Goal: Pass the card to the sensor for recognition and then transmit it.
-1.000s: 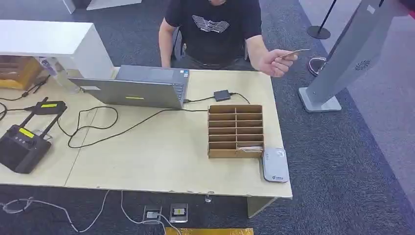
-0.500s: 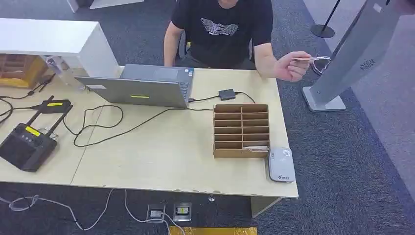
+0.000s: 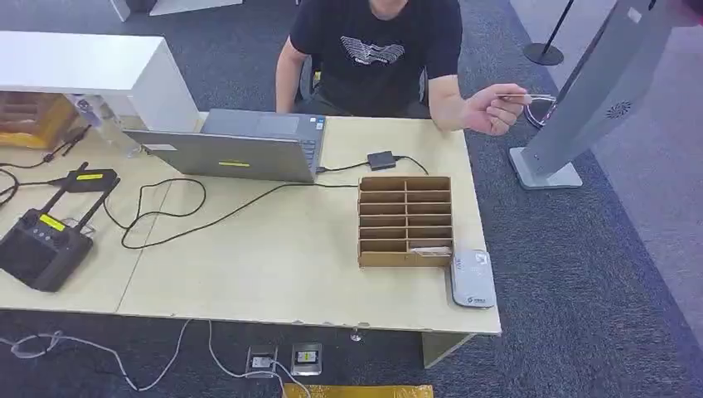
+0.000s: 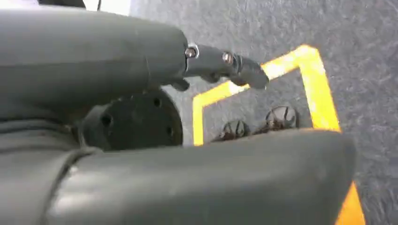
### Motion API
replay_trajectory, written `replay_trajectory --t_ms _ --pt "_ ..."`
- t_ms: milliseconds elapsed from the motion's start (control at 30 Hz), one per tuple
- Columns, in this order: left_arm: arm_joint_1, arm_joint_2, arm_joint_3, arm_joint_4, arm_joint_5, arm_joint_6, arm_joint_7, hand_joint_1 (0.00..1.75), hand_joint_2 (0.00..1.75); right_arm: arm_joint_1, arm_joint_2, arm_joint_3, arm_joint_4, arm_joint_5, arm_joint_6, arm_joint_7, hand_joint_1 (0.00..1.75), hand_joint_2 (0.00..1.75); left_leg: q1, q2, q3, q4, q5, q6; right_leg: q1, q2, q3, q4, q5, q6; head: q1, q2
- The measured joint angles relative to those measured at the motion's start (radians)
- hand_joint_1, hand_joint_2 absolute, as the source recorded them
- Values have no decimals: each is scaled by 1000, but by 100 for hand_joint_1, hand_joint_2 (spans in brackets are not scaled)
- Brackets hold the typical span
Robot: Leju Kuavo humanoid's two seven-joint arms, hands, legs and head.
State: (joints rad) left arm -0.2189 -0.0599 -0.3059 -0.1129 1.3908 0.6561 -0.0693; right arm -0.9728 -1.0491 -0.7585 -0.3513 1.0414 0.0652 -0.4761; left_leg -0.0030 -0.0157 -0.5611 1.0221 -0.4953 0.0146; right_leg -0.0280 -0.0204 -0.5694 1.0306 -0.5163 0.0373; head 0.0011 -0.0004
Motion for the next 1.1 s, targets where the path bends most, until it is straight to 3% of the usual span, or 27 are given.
replay_trajectory --t_ms 67,167,267,300,367,400,667,833,900,1100 --pt "-1 -13 0 1 6 0 -28 0 0 10 8 52 0 -9 25 10 0 175 1 -1 0 0 0 0 1 -1 1 -1 0 0 2 0" --pt "7 -6 -12 -5 -22 -5 0 0 0 47 11 115 4 -42 23 -25 0 175 0 -3 -1 0 1 0 0 -3 0 0 0 0 1 0" --pt "11 6 -18 -6 -8 0 4 0 0 62 15 169 8 -59 50 -134 0 175 0 -1 -1 0 0 -1 0 -1 0 0 0 0 -1 0" --pt "10 6 -18 -6 2 0 -10 0 0 82 20 192 0 -80 94 -106 0 175 1 0 -1 0 0 -1 1 0 0 0 0 0 0 0" --pt "6 5 -19 -6 6 0 -29 0 0 192 30 230 -69 -161 202 19 0 175 3 -4 -1 0 0 -1 3 -5 2 -1 0 0 0 0" --pt "6 3 -19 -6 6 0 -30 0 0 257 37 247 -120 -202 221 57 0 175 3 -7 -3 0 0 -1 3 -9 2 -1 -1 -1 2 0" --pt "7 -11 -25 -6 -7 0 -30 0 0 339 118 444 -185 -218 55 -22 0 175 2 -3 -2 0 1 -2 2 -2 -1 1 -1 -1 0 0" --pt "4 -17 -30 -6 -11 0 -30 0 0 349 156 547 -185 -215 10 -42 0 175 2 -3 -2 0 1 -2 2 -3 -1 1 -1 -1 0 0" --pt "4 -19 -38 -6 -24 -4 -25 0 0 349 170 582 -185 -211 -38 -64 0 175 2 -2 -2 0 1 -2 2 -2 -1 1 -1 -1 0 0" --pt "6 31 -80 -18 -92 -93 83 0 0 348 246 698 -179 -210 -209 -73 0 175 4 -1 -2 0 1 -2 4 -1 -1 1 -1 -1 0 0"
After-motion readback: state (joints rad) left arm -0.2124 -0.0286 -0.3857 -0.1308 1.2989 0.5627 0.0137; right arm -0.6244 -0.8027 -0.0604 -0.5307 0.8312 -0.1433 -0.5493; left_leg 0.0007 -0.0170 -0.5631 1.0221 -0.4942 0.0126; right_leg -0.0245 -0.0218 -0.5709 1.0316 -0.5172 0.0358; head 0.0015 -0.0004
